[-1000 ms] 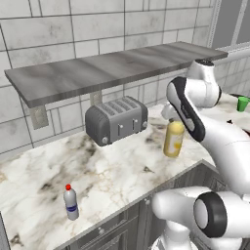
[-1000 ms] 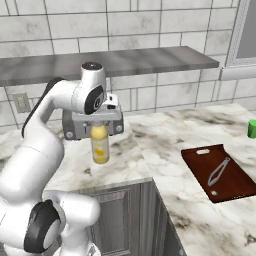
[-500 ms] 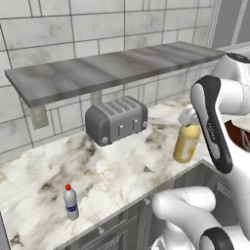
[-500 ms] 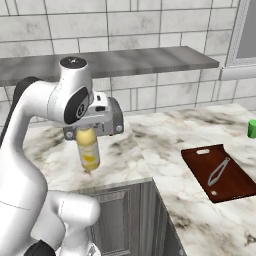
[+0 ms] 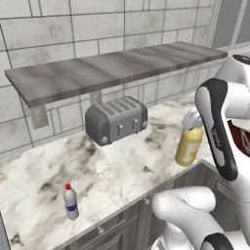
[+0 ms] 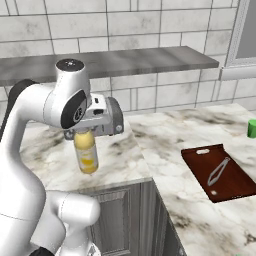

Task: Place the drinks on the dining counter in a tight cluster.

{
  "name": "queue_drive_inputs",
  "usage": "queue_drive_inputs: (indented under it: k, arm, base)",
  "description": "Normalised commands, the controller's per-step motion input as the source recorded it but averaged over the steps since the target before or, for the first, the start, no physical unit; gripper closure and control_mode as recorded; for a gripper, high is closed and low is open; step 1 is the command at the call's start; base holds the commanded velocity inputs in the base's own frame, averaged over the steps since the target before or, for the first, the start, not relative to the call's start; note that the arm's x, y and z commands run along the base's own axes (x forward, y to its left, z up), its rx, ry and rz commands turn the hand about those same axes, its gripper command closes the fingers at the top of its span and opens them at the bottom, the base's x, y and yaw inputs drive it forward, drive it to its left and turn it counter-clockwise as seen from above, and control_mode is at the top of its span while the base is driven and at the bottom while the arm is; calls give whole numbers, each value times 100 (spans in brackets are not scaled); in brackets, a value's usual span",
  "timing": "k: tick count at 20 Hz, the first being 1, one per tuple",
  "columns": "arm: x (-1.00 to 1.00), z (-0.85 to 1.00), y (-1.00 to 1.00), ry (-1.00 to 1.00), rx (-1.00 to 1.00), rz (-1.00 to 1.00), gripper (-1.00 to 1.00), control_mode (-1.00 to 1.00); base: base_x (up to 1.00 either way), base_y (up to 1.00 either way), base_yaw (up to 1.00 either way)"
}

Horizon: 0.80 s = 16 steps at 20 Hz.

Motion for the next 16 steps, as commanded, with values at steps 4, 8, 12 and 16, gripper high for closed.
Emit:
queue_drive_inputs:
  k: [4,8,12,16]
  arm:
    - [0,0,0,0,0,0,100,100]
    - [0,0,0,0,0,0,100,100]
    - [0,0,0,0,0,0,100,100]
    - [0,0,0,0,0,0,100,100]
  base:
    - [-91,-24,0]
    - [-100,-13,0]
    - [-100,0,-13]
    - [-100,-17,-14]
